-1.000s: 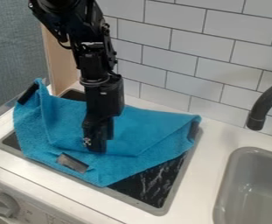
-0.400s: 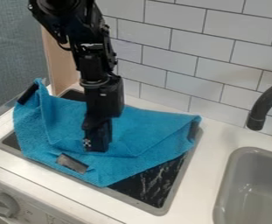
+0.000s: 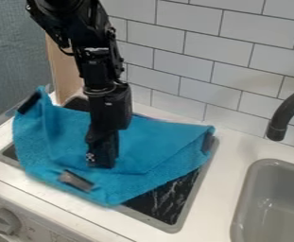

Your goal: Unfold the cloth from bottom right to top left

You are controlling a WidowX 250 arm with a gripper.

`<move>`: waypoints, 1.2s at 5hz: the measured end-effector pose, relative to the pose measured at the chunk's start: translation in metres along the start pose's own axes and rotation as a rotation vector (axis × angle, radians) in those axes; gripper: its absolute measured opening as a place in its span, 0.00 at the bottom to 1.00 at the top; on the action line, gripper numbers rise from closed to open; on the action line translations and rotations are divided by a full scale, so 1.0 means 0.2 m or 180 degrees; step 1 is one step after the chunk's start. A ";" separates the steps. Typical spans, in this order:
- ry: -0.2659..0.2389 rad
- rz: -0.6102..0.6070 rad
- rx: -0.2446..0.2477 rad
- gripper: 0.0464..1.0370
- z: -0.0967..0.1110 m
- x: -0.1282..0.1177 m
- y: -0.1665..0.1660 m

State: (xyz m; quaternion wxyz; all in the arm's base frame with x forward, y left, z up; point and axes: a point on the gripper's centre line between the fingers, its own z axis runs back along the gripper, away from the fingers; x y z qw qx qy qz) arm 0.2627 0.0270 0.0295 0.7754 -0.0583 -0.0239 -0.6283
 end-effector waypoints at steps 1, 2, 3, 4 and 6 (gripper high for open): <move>-0.0175 0.0096 0.0049 0.00 0.11 -0.04 0.01; -0.0326 0.0140 0.0169 0.00 0.21 -0.05 0.08; -0.0366 0.0185 0.0408 0.00 0.32 -0.09 0.21; -0.0353 0.0207 0.0545 0.00 0.33 -0.11 0.32; -0.0276 0.0115 0.0888 0.00 0.33 -0.13 0.50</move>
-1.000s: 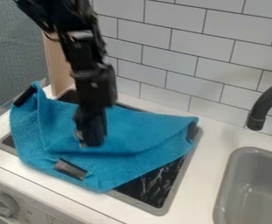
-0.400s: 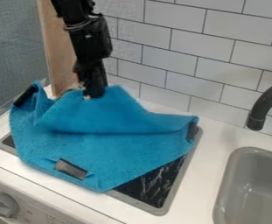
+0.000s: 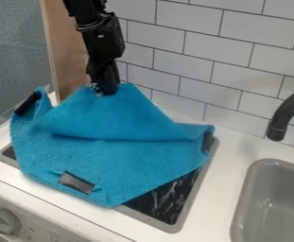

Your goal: Unfold the cloth from bottom right to top left

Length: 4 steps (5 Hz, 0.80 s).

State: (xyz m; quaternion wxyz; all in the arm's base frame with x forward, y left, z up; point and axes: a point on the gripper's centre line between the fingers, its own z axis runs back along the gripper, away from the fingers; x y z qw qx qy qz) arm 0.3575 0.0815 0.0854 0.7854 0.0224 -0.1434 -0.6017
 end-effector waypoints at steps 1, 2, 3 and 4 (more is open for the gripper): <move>0.0000 0.0010 0.0136 0.00 -0.01 0.01 0.09; 0.0107 0.0056 0.0146 0.00 -0.07 -0.02 0.12; 0.0233 0.0076 0.0162 0.00 -0.16 -0.05 0.15; 0.0326 0.0040 0.0205 0.00 -0.22 -0.03 0.18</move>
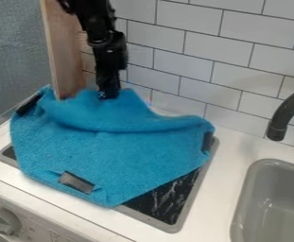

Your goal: Unfold the cloth from bottom right to top left

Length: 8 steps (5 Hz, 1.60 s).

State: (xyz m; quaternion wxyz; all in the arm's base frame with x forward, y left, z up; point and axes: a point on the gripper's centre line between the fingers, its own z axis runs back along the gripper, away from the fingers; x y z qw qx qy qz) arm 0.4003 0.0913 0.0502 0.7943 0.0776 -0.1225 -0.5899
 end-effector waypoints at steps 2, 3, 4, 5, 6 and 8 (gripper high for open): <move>0.0012 0.0086 -0.0038 0.02 -0.03 0.01 -0.01; -0.0116 0.0087 -0.0116 0.17 -0.03 0.05 -0.03; -0.0135 0.0074 -0.0159 0.40 -0.01 0.05 -0.03; -0.0208 0.0098 -0.0204 0.72 0.01 0.05 -0.02; -0.0215 0.0113 -0.0241 0.96 0.01 0.05 -0.02; -0.0414 0.0002 -0.0321 0.96 0.25 0.07 -0.05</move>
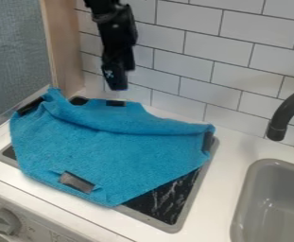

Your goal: Unfold the cloth from bottom right to top left

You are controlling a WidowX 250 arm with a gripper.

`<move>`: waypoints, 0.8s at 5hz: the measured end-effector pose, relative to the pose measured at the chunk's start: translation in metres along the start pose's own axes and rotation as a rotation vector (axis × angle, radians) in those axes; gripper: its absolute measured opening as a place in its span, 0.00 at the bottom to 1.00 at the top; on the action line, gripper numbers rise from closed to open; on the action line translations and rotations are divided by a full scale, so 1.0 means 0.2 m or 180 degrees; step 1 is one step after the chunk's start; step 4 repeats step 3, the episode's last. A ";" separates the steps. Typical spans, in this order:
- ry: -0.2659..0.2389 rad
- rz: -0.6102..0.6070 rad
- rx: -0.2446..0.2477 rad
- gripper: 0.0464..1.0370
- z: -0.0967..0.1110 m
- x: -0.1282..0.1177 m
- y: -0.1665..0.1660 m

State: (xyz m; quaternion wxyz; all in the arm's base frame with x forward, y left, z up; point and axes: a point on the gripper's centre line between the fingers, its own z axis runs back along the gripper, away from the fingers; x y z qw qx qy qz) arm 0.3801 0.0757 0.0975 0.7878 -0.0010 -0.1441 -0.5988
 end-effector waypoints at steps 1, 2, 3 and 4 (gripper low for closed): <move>0.0007 0.0010 -0.0178 0.96 0.12 -0.03 -0.10; 0.0074 -0.0019 -0.0506 0.96 0.11 -0.05 -0.20; 0.0077 -0.0021 -0.0516 0.96 0.11 -0.05 -0.20; 0.0077 -0.0021 -0.0516 0.96 0.11 -0.05 -0.20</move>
